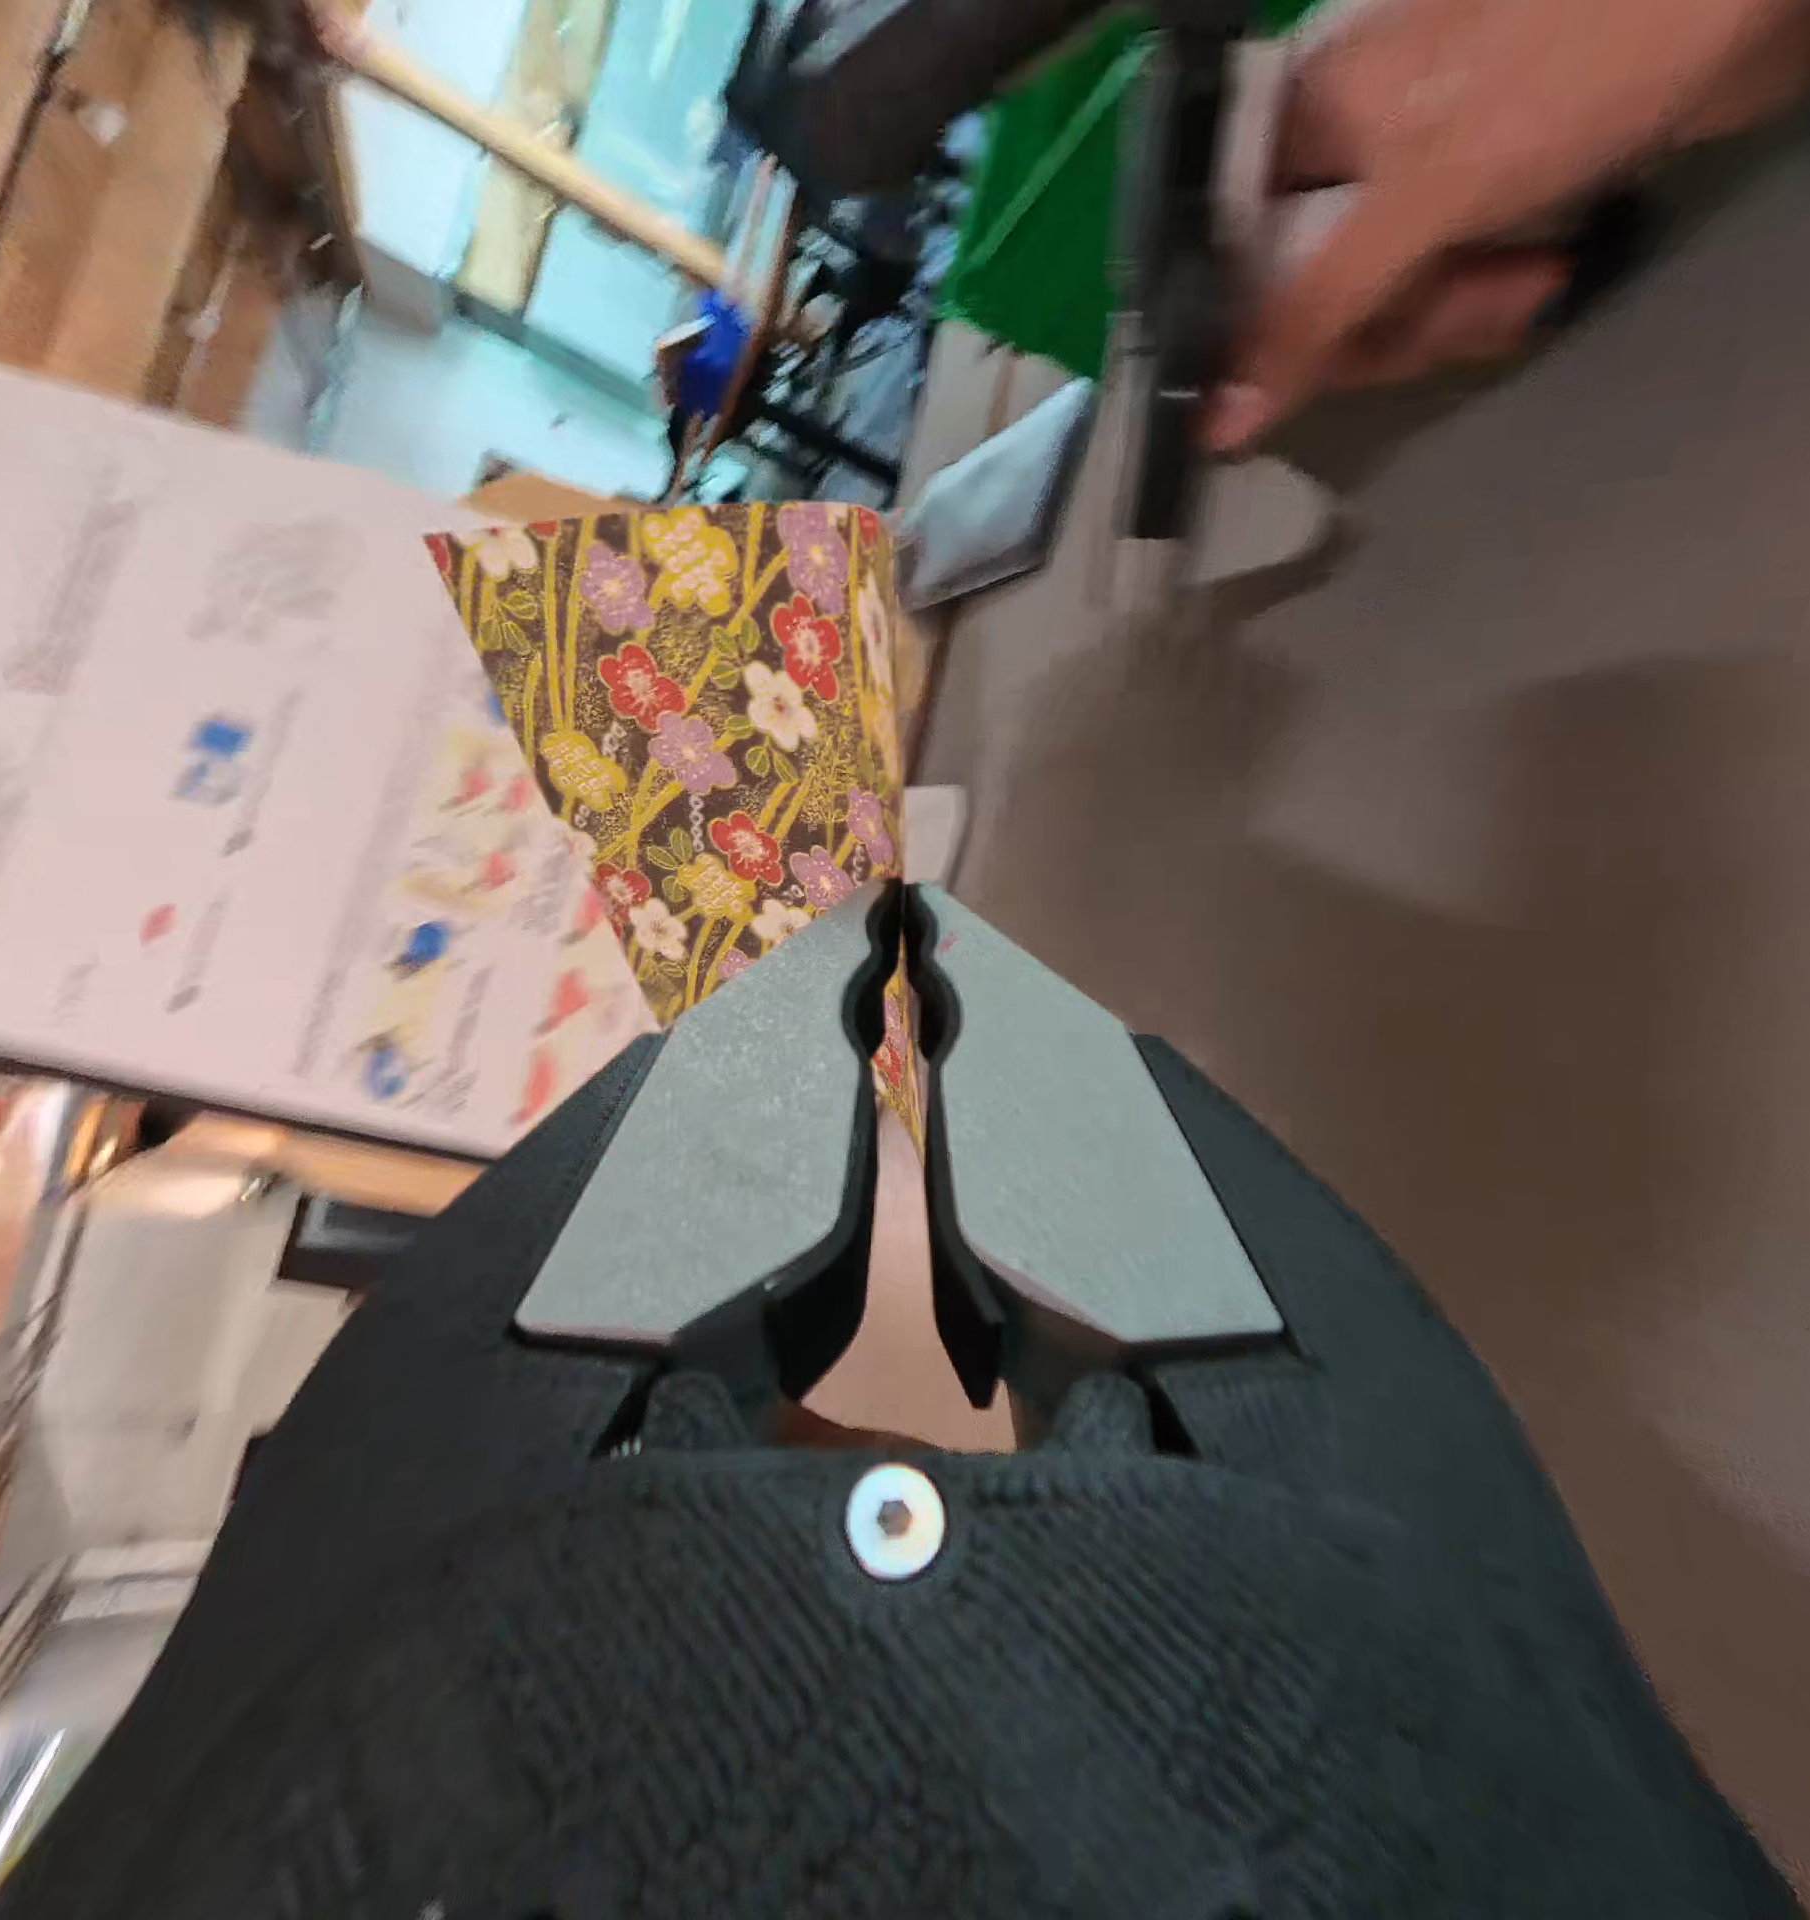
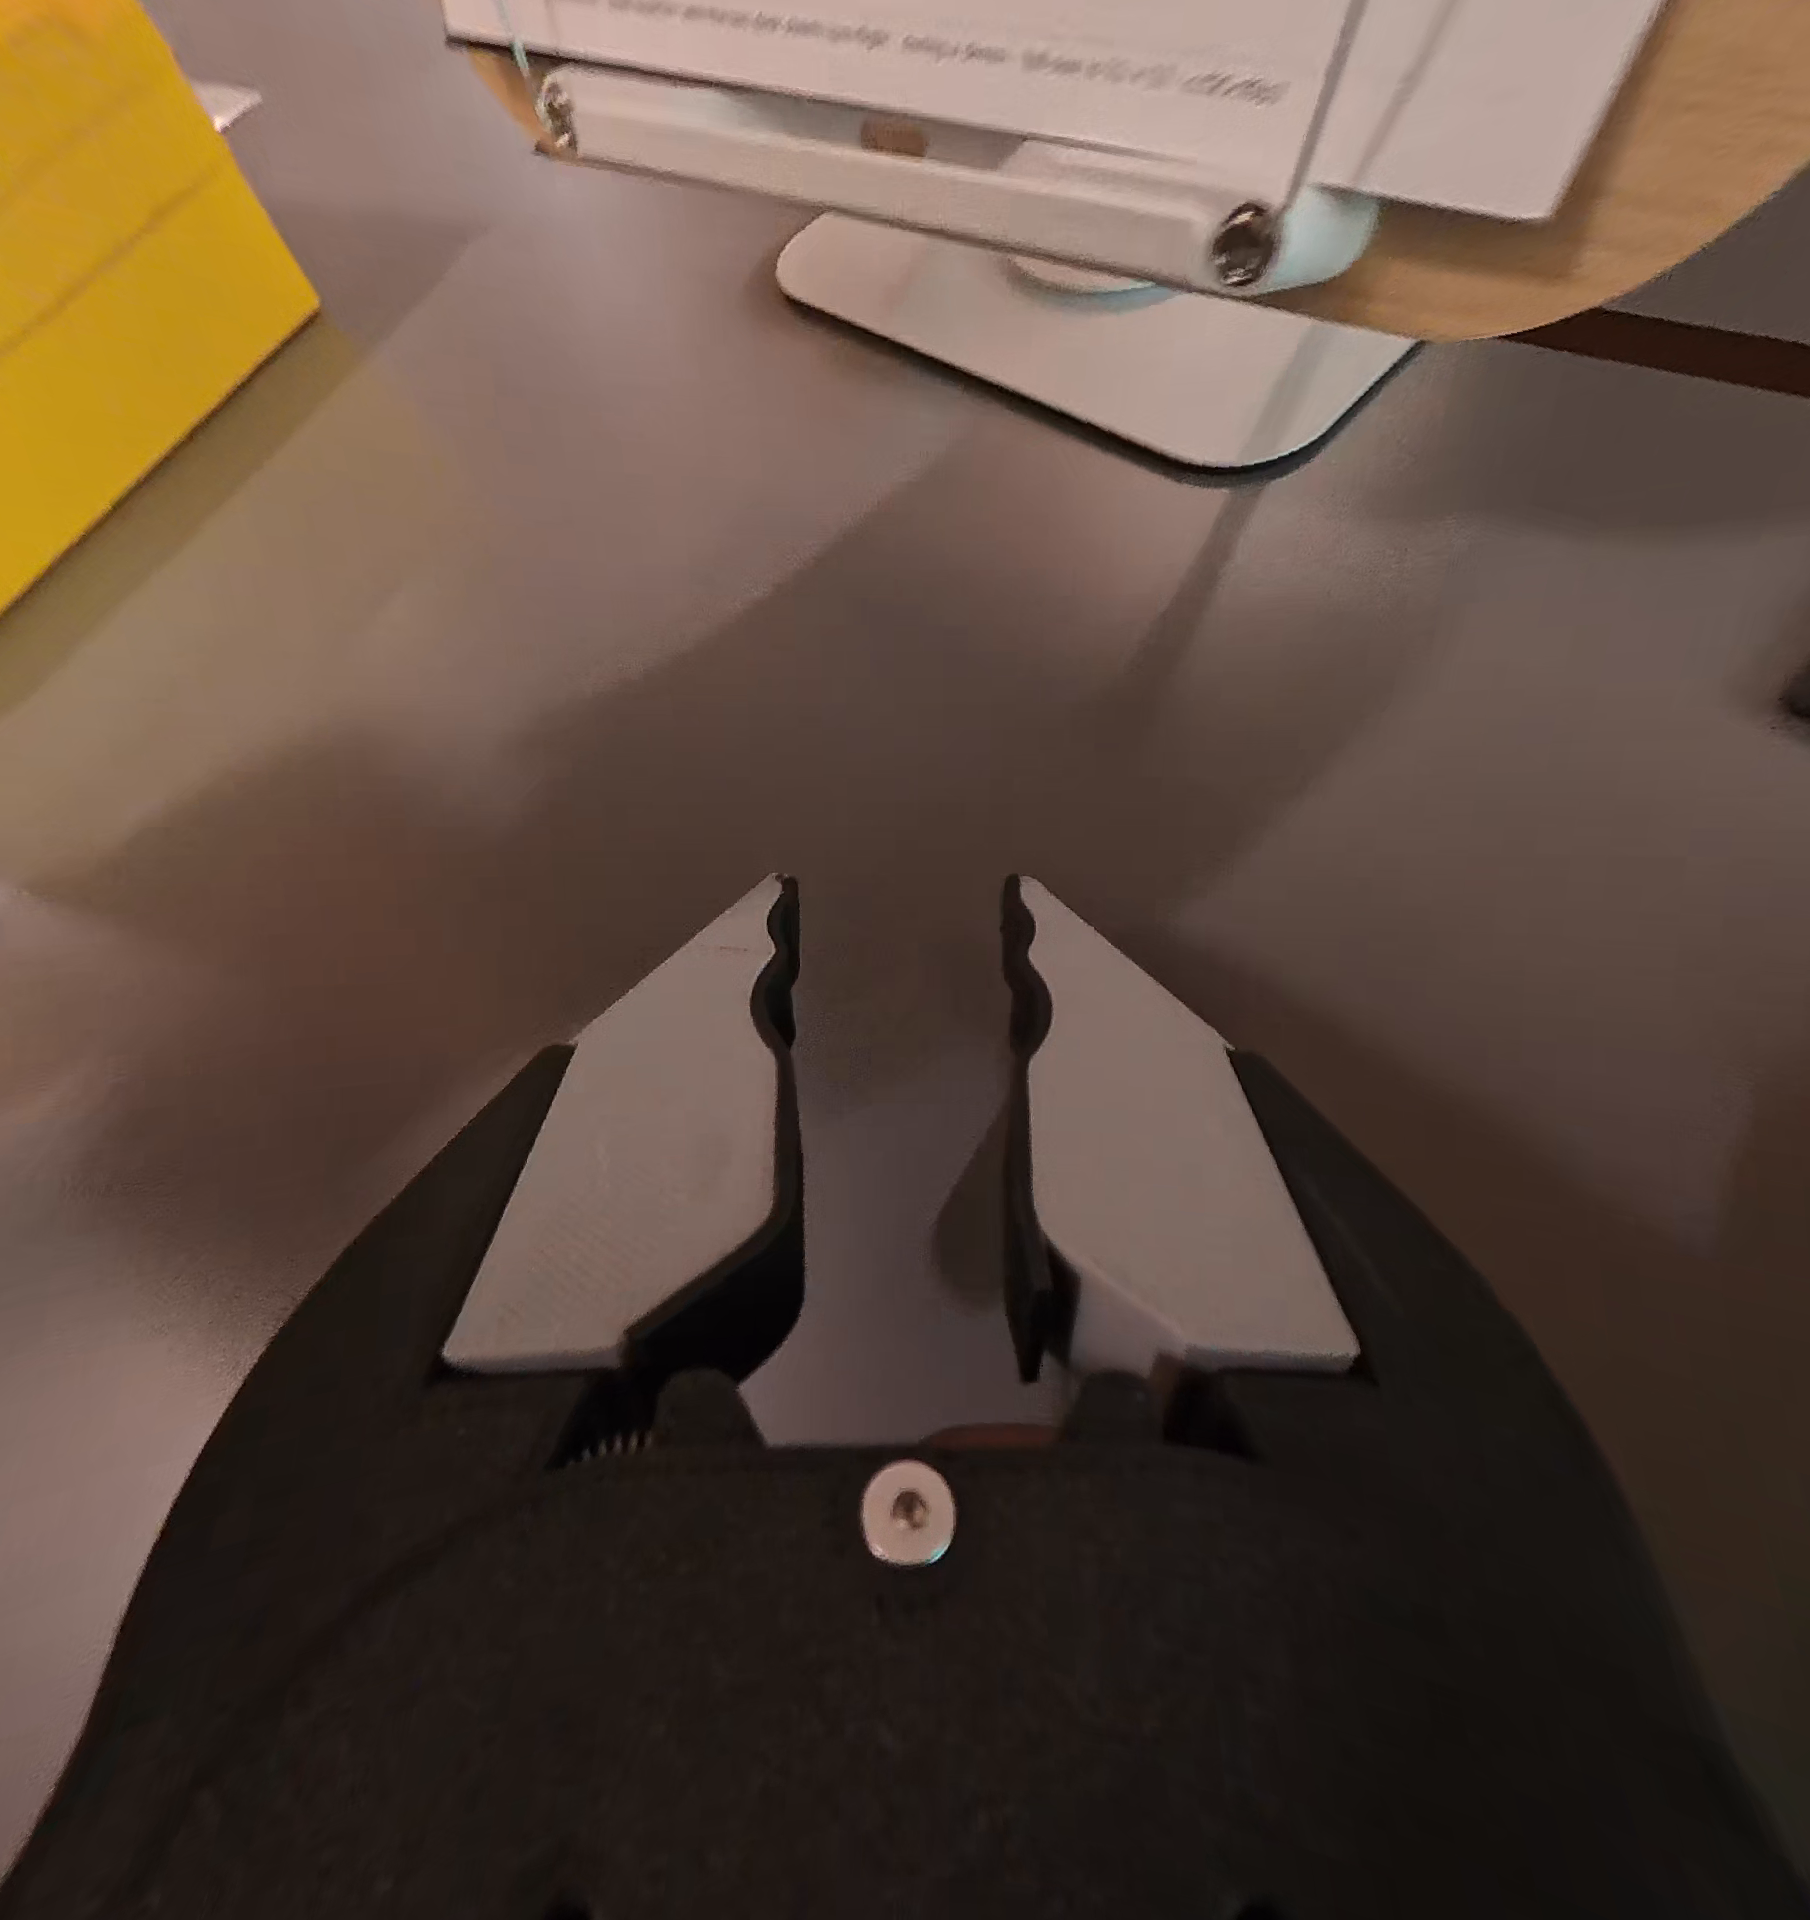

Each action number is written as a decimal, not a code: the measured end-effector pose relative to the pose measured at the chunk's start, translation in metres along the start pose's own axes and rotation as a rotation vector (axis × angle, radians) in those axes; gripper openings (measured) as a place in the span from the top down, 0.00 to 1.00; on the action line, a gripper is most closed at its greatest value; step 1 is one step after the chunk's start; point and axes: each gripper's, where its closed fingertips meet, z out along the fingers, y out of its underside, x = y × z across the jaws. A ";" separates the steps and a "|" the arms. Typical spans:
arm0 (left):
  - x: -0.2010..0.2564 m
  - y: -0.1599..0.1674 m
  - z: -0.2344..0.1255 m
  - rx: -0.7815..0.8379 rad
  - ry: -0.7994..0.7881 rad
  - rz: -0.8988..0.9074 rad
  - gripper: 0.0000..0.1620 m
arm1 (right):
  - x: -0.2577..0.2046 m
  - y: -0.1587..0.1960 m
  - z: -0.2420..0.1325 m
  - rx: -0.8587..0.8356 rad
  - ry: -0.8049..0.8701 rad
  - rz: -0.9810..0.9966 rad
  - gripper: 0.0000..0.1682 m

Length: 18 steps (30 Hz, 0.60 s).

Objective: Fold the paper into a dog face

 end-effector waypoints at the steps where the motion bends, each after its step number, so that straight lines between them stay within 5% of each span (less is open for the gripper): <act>1: 0.021 -0.001 0.004 0.035 0.063 0.010 1.00 | 0.004 -0.002 -0.003 0.010 0.000 0.016 0.79; 11: 0.091 -0.002 0.025 0.200 0.123 -0.032 1.00 | 0.021 -0.021 -0.026 0.086 -0.022 0.100 0.78; 18: 0.113 0.020 0.023 0.165 0.178 0.038 1.00 | -0.020 -0.015 -0.018 0.032 -0.195 0.064 0.76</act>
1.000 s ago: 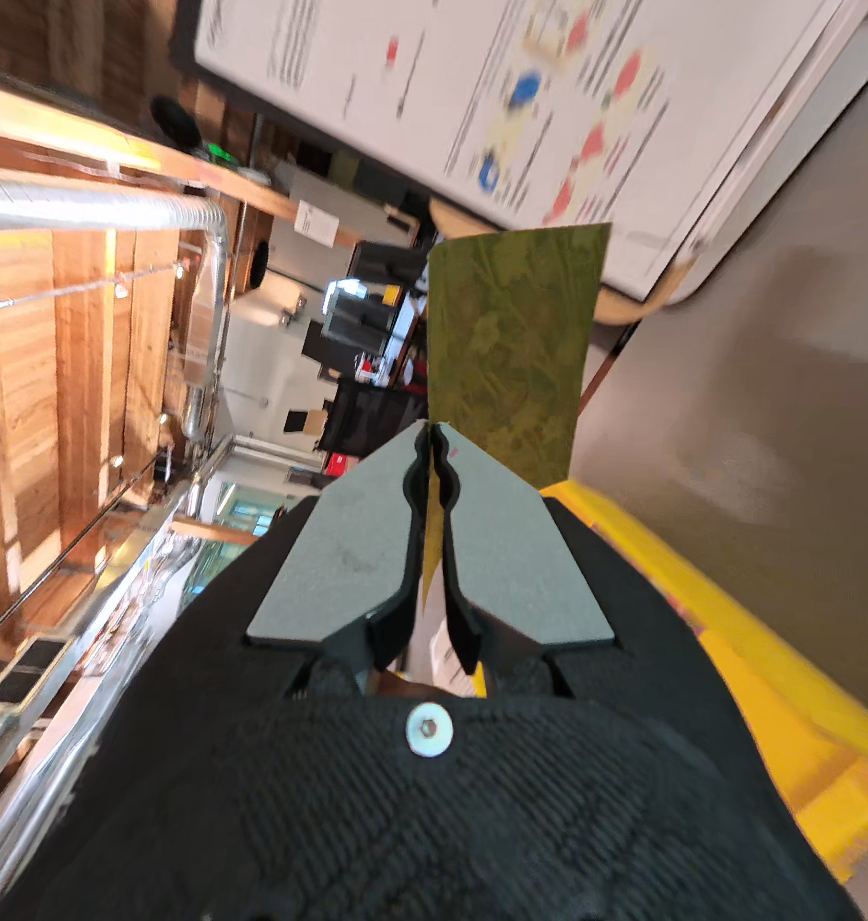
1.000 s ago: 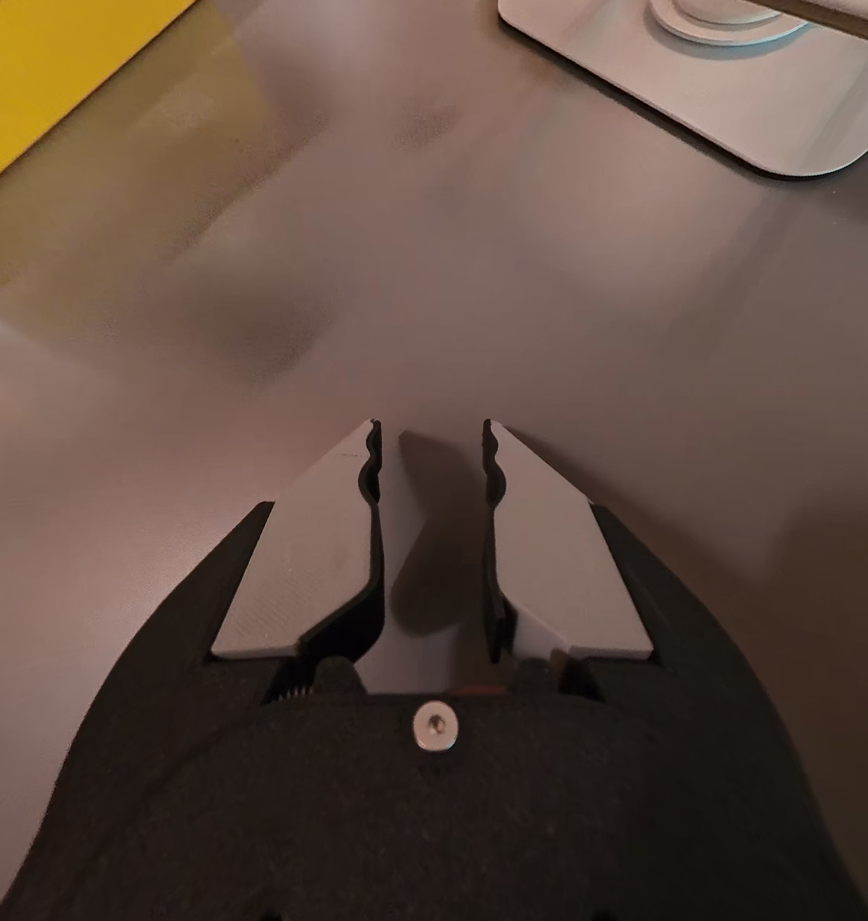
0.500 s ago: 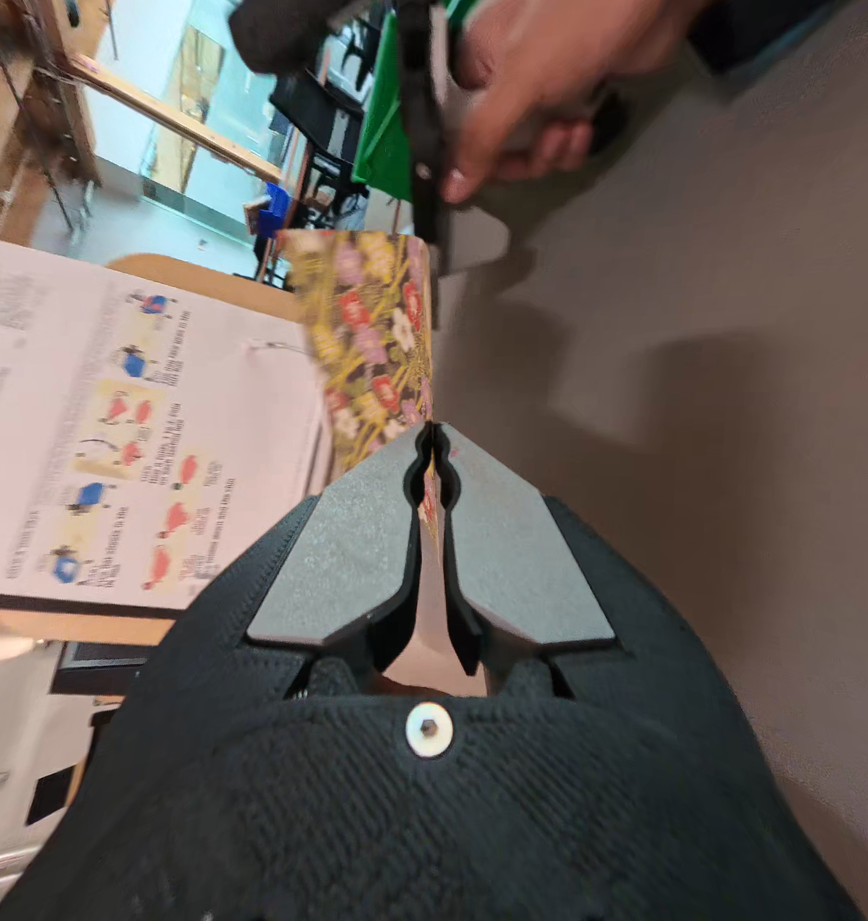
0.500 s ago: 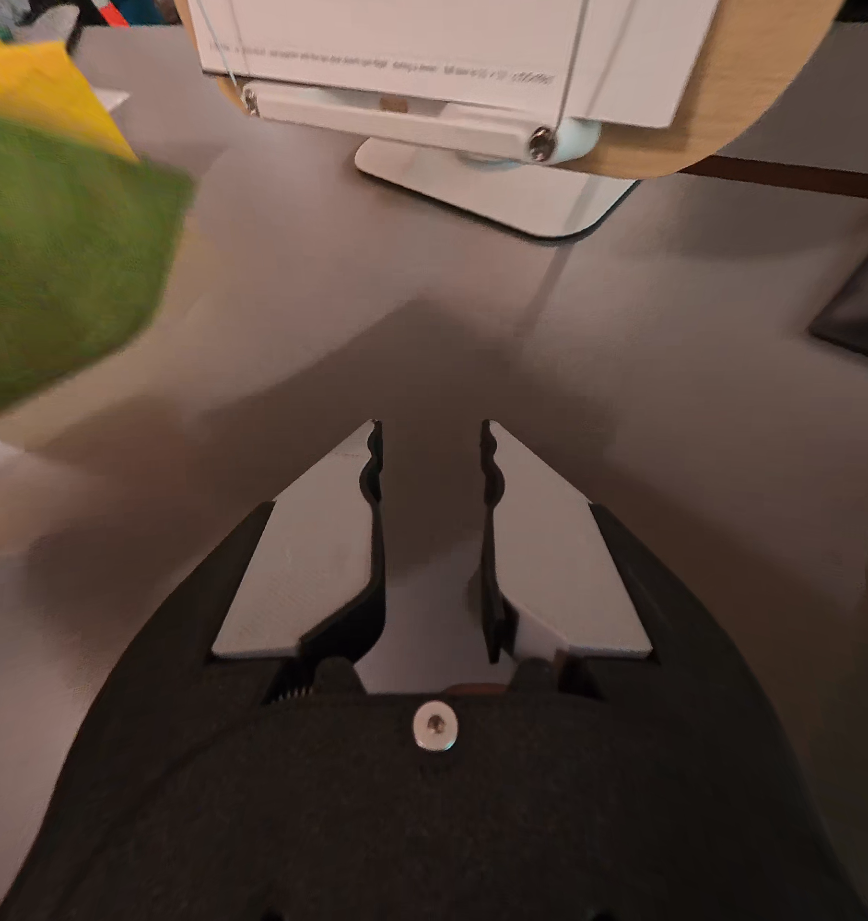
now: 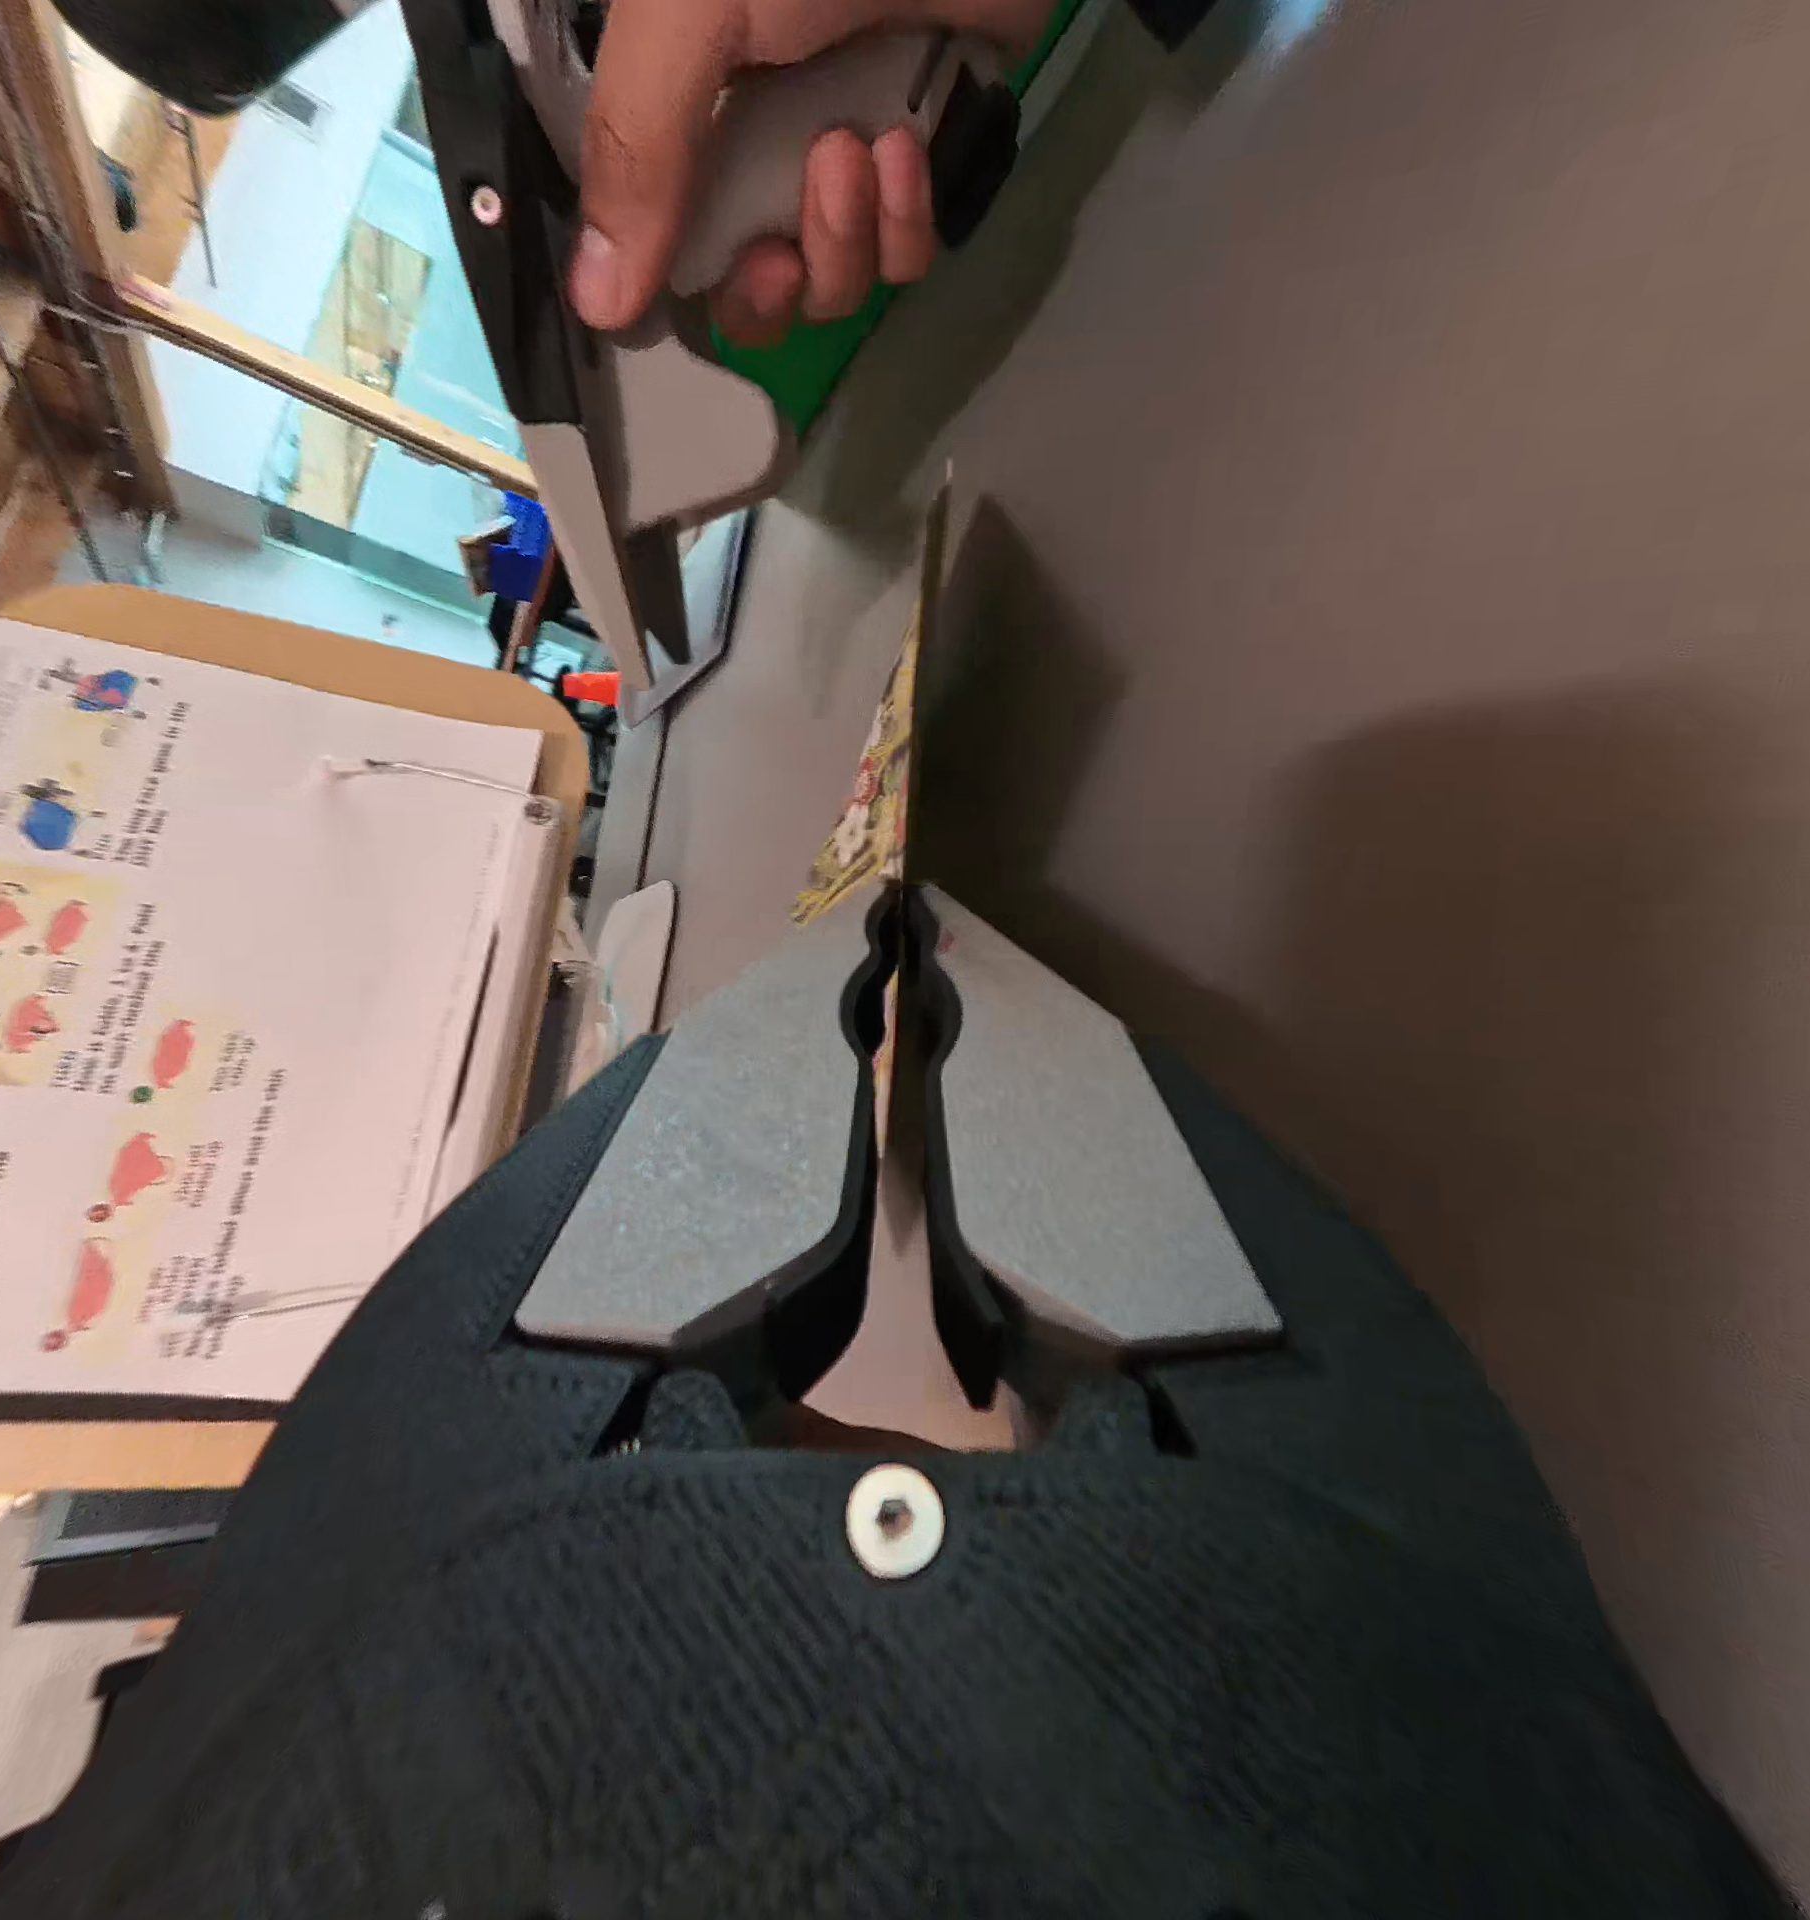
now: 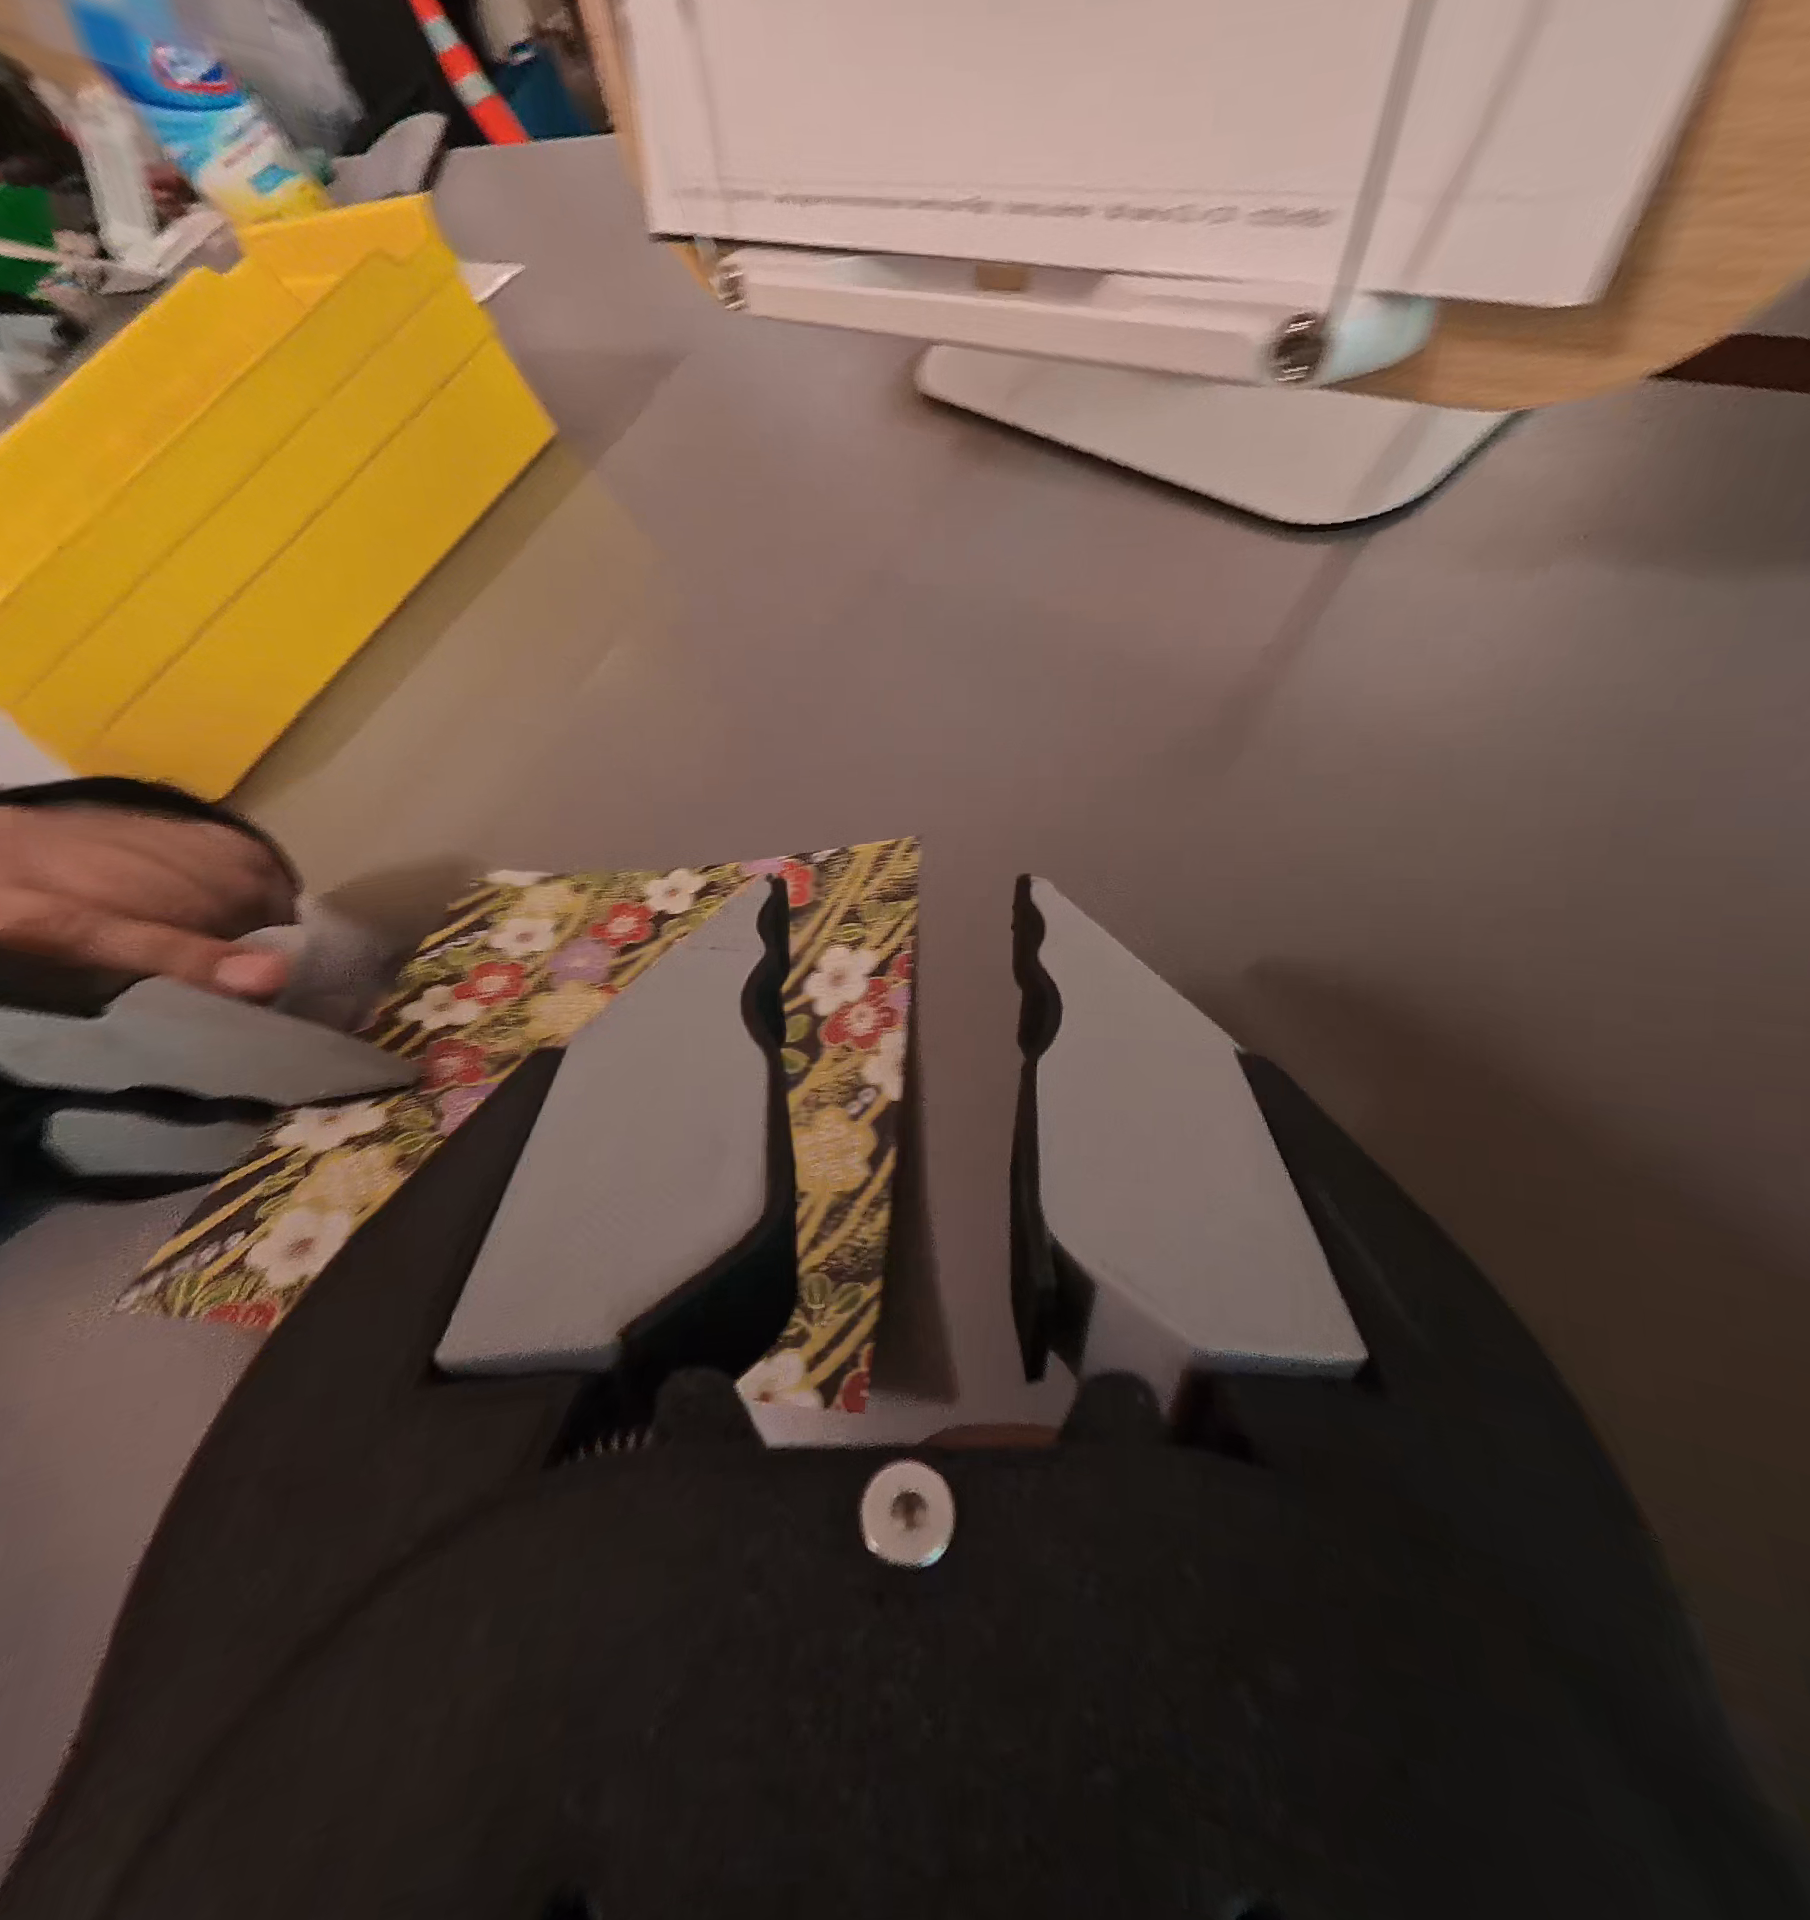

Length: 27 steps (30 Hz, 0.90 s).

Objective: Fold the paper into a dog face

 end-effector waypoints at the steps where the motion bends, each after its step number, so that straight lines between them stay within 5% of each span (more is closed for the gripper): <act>1: 0.002 -0.001 -0.002 0.010 0.014 -0.007 1.00 | -0.008 0.003 0.003 -0.016 -0.041 -0.002 0.76; 12: 0.009 0.003 -0.003 -0.010 0.048 -0.013 0.99 | -0.047 0.048 0.028 -0.241 -0.187 -0.119 0.77; 15: 0.014 0.009 -0.005 -0.042 0.095 -0.064 0.90 | -0.044 0.066 0.033 -0.334 -0.150 -0.166 0.79; 17: 0.011 0.020 -0.009 -0.086 0.104 -0.090 0.82 | -0.045 0.070 0.034 -0.355 -0.144 -0.178 0.81; 27: -0.040 0.092 -0.036 -0.338 -0.101 -0.188 0.79 | -0.047 0.076 0.028 -0.408 -0.139 -0.207 0.84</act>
